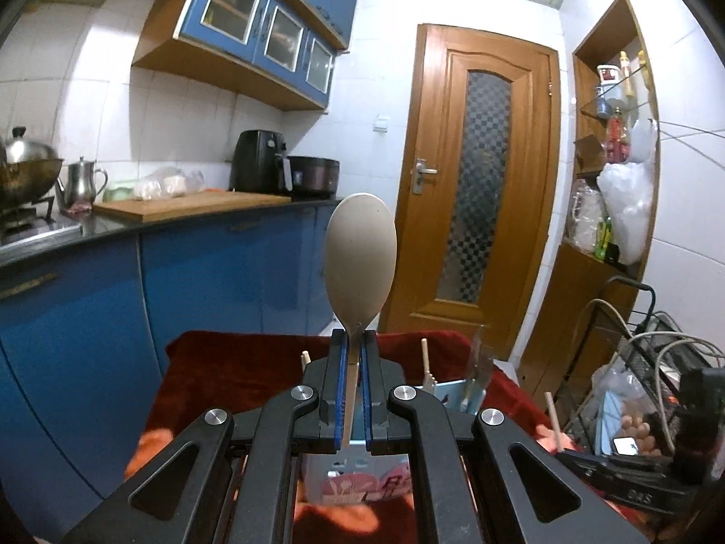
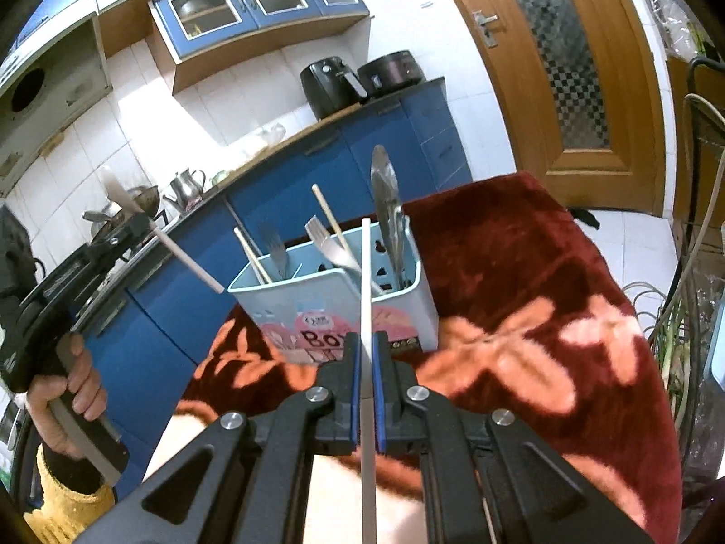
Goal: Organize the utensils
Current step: 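Lift the spoon with the left tool while the right tool carries the chopstick over the holder, then lower the spoon into the holder and open the left tool while the right tool releases the chopstick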
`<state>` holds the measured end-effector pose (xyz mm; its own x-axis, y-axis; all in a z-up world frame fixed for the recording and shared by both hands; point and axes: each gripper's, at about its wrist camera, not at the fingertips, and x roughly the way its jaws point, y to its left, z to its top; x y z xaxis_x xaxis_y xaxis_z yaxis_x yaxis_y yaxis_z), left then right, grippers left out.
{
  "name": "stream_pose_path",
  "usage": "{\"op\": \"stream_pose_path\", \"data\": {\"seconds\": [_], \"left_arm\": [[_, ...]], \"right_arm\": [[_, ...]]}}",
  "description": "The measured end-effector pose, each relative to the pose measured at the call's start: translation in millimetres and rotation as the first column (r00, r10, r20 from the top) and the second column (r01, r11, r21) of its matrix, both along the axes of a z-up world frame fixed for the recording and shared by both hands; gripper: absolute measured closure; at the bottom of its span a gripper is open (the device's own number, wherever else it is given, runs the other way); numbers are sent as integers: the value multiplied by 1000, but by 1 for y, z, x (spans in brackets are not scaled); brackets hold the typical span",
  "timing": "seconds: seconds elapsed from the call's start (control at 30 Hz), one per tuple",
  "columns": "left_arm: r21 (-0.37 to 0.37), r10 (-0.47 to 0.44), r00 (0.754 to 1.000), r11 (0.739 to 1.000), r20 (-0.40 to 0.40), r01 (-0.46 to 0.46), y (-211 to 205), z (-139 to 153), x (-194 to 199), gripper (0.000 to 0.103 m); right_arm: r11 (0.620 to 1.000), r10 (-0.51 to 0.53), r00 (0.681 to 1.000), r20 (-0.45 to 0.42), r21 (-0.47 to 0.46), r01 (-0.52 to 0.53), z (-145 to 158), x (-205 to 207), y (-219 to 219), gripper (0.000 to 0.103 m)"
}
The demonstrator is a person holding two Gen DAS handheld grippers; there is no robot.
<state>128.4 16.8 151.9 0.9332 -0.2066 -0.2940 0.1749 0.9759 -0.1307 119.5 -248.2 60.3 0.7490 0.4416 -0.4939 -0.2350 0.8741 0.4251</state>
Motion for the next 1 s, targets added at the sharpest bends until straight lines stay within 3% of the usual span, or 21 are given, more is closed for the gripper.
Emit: {"op": "stream_pose_path", "data": {"seconds": [0.23, 0.5, 0.67, 1.0], "left_arm": [[-34, 4, 1000, 999, -22, -5, 0, -13, 25, 98], [-5, -22, 998, 1000, -56, 22, -7, -42, 32, 98], [-37, -28, 996, 999, -80, 25, -2, -54, 40, 98], [-67, -43, 994, 997, -103, 36, 1, -68, 48, 98]], "right_arm": [[1000, -11, 999, 36, 22, 10, -2, 10, -4, 96], [998, -55, 986, 155, -32, 60, 13, 34, 5, 96], [996, -70, 975, 212, -44, 81, 29, 47, 6, 96], [993, -59, 966, 253, -80, 82, 43, 72, 17, 96]]}}
